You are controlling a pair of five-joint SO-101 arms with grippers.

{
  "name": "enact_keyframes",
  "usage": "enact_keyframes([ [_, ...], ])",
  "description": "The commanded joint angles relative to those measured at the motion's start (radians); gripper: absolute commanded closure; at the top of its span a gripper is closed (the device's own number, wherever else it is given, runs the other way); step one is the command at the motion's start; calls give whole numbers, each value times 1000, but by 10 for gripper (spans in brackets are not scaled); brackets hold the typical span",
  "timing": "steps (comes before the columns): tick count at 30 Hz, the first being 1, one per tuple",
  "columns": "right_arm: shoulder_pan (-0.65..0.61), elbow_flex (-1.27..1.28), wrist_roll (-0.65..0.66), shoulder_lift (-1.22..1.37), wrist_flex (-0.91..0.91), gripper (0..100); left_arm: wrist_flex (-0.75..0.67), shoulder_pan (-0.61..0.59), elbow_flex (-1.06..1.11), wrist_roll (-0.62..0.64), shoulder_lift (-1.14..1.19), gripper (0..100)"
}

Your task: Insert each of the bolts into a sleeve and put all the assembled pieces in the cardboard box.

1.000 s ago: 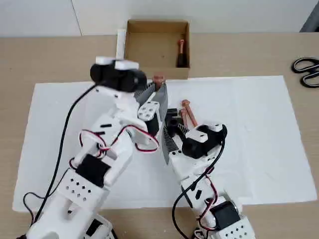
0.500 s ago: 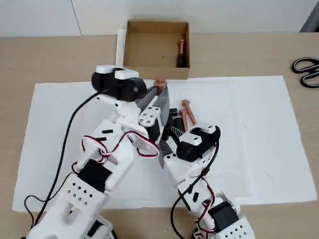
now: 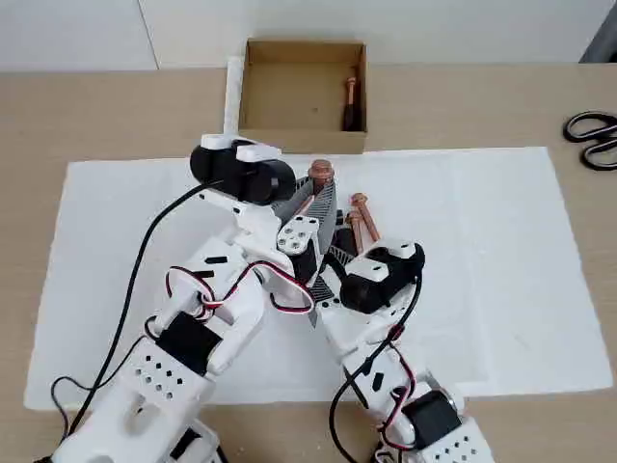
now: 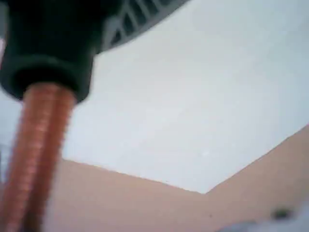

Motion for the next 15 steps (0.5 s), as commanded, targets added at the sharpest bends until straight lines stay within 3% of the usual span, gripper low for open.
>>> enact_keyframes([
  [1,-2,8,-5,-16,4,995,-28,6,-8,-12,-35,994],
  [15,-1,8,-5,-16,4,995,-147,64,125,-104,-110,994],
])
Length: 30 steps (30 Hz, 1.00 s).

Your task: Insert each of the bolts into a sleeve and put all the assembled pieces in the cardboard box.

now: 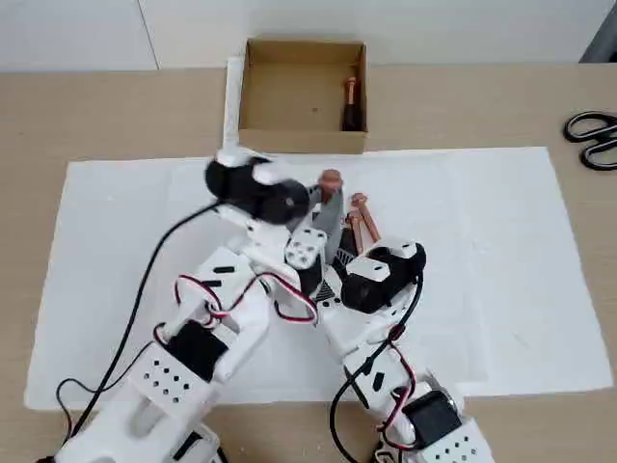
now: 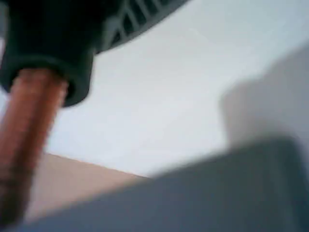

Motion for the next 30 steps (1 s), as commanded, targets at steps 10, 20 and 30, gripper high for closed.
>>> enact_keyframes([
  [10,-1,8,-5,-16,4,995,-29,25,127,-15,-160,994],
  [20,-1,8,-5,-16,4,995,11,25,147,-14,-160,994],
  [30,-1,8,-5,-15,4,995,41,26,157,-12,-160,994],
])
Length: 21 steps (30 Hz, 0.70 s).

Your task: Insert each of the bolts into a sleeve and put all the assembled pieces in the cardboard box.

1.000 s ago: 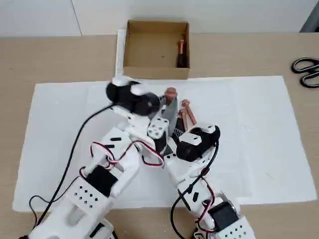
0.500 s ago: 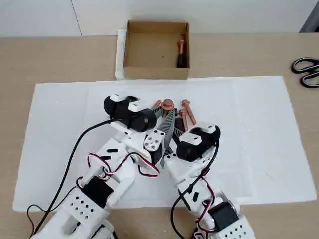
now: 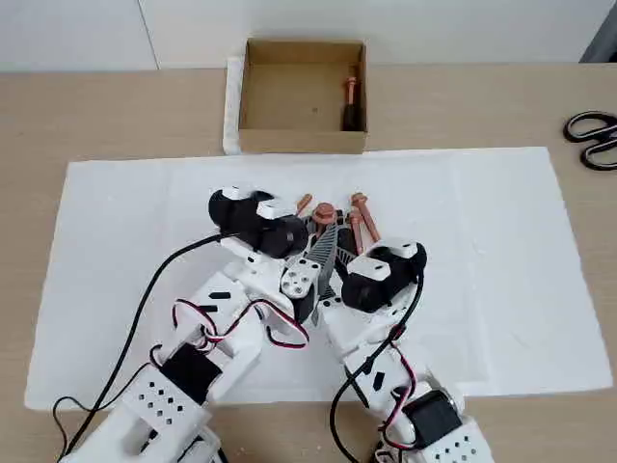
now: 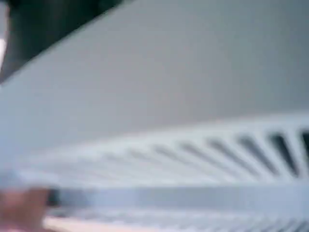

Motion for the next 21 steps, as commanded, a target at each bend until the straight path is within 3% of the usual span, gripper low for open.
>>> enact_keyframes([
  [1,-4,8,-5,-15,4,995,15,11,-7,-3,-26,994],
  [14,-4,8,-5,-13,4,995,77,11,-15,-5,-28,988],
  [17,-4,8,-5,-13,4,995,86,11,-15,-2,-28,919],
  [21,-4,8,-5,-13,4,995,215,12,-73,0,-28,843],
])
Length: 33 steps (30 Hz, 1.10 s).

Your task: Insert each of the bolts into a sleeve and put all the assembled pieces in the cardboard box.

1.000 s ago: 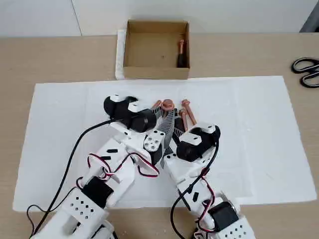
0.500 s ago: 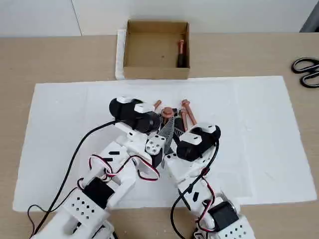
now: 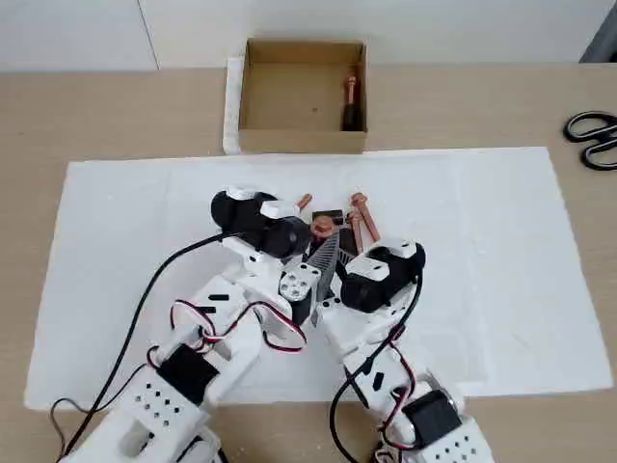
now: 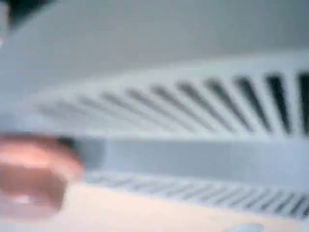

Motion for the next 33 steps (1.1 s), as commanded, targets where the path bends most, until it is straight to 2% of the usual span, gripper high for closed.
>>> enact_keyframes([
  [1,-1,8,-5,-15,1,995,118,11,-85,0,-15,844],
  [5,-1,8,-5,-15,1,995,207,2,-179,-3,-15,844],
  [14,4,8,-5,-12,5,995,318,-123,-306,-3,-15,844],
  [19,13,8,-5,-13,97,995,358,-347,-357,-2,-15,842],
  [24,101,-2,9,-15,108,995,413,-597,-303,-11,-15,840],
  [26,154,-21,61,-15,133,995,443,-663,-278,-64,-15,840],
  [31,266,-158,150,-12,208,995,535,-770,-231,-296,-15,840],
  [33,294,-221,172,-5,208,995,539,-787,-202,-333,-15,841],
])
